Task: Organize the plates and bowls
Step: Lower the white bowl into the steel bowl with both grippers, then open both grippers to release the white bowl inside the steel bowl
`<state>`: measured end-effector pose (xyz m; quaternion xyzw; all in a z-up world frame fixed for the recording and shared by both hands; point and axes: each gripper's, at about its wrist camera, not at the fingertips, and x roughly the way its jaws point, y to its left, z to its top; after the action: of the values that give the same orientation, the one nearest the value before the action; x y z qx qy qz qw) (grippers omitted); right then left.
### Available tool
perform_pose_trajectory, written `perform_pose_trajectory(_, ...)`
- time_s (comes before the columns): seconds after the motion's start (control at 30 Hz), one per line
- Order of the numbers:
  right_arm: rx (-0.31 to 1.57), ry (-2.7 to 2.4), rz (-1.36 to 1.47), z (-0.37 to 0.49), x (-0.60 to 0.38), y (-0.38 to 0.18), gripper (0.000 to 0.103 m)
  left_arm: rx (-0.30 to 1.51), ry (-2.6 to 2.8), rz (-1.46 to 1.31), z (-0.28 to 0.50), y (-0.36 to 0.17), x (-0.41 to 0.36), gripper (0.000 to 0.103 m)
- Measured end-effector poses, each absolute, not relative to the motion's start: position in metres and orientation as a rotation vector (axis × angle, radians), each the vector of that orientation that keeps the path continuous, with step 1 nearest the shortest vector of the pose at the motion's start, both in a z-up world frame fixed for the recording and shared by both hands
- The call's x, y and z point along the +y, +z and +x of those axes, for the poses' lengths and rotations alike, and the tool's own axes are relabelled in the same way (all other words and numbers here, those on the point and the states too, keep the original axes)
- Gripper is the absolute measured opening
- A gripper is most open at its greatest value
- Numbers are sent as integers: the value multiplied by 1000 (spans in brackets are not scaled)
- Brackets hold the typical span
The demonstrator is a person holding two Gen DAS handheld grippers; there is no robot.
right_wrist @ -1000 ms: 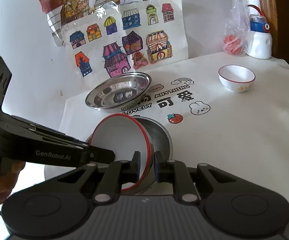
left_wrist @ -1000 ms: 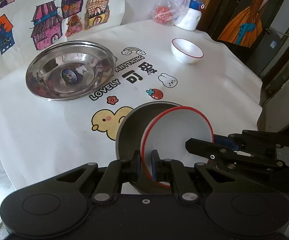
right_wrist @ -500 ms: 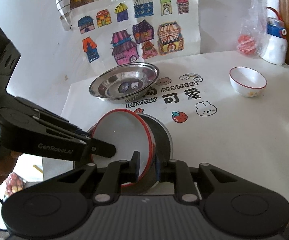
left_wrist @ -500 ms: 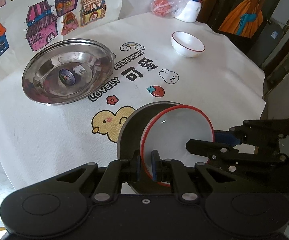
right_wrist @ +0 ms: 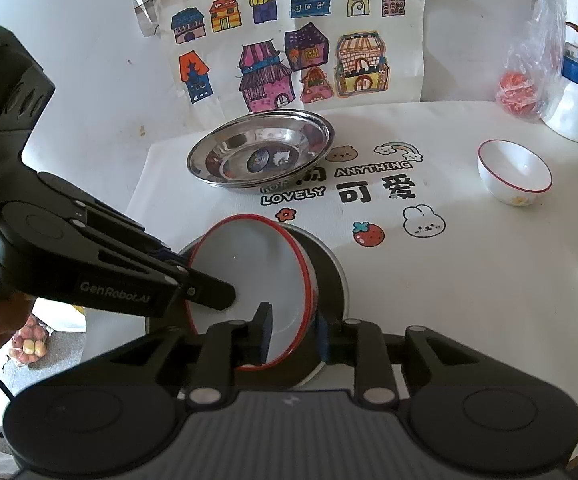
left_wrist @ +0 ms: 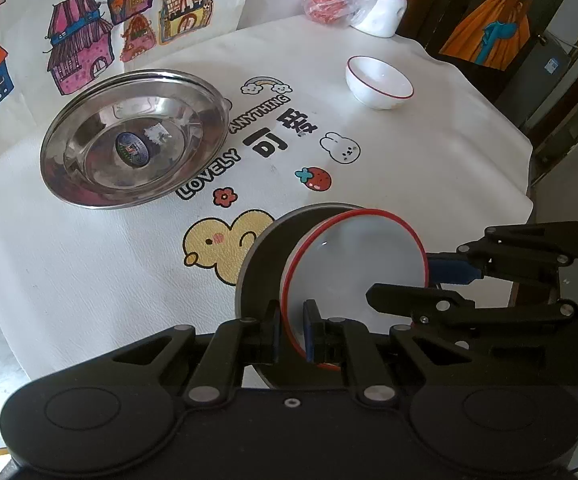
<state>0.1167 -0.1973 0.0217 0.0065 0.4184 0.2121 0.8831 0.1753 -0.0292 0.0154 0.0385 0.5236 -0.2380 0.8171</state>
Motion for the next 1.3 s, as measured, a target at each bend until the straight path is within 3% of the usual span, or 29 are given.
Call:
perform_pose_trajectory(0.6,853,479,22,121,-201,26,38,1128,-509,56,181,15,-28,13)
perform_pose_trajectory(1.1,797,479,28,126,-206,32,37,1078,-495,30,186,27,-21,20)
perform_pose_trajectory(1.17,789,474,37,126,-208,31,38,1073,-499,21,186,29,-20,21)
perform_pose_trajectory(1.3,761,475,63,122,-215,34,54,1052,-515,11,185,33,-21,30)
